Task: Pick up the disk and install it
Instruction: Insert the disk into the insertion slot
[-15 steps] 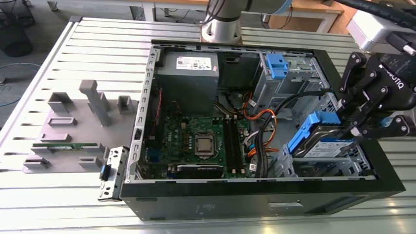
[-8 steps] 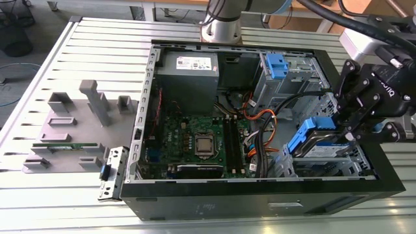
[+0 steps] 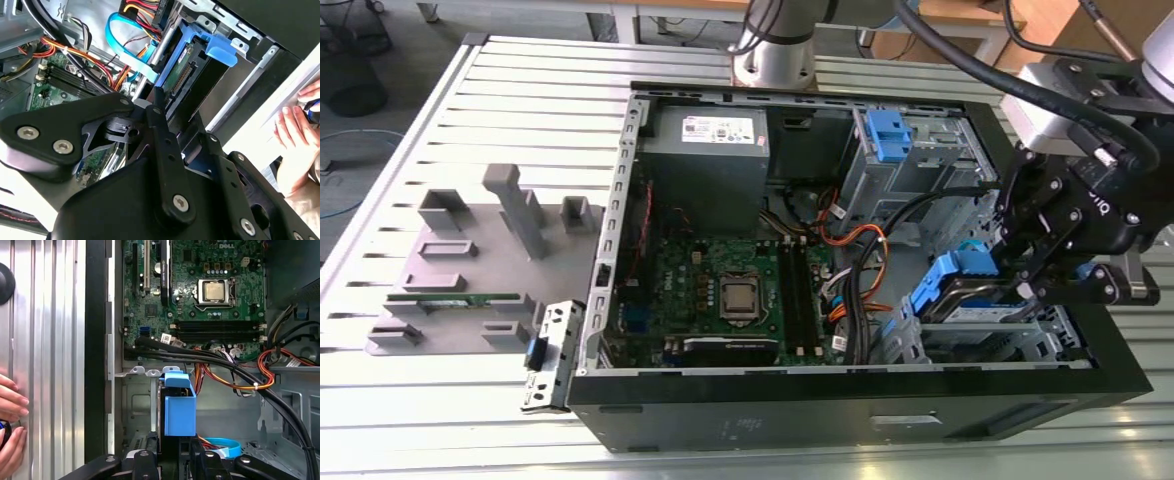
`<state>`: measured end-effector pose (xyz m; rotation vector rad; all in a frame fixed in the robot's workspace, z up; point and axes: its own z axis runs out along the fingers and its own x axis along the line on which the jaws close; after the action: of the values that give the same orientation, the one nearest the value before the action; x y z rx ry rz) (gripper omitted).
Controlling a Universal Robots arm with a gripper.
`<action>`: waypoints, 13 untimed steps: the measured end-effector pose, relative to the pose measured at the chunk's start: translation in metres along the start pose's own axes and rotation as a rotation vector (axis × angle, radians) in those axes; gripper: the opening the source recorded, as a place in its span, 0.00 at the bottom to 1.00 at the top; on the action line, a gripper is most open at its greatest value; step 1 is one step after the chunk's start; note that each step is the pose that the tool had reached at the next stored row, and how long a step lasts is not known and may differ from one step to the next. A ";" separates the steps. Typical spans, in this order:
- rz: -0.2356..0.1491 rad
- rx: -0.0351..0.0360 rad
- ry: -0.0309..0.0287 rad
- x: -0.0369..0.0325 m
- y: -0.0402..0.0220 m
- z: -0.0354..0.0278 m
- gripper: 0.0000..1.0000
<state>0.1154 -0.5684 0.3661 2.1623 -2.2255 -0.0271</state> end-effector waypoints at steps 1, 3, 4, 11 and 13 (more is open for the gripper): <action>0.000 0.0000 0.0004 0.0000 -0.0001 0.0019 0.35; 0.000 0.0000 0.0014 -0.0001 -0.0002 0.0045 0.35; 0.000 0.0000 0.0015 -0.0001 -0.0002 0.0045 0.35; 0.000 0.0000 0.0008 -0.0001 -0.0001 0.0046 0.35; 0.000 0.0000 0.0006 0.0000 -0.0001 0.0045 0.42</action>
<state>0.1153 -0.5685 0.3616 2.1618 -2.2253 -0.0264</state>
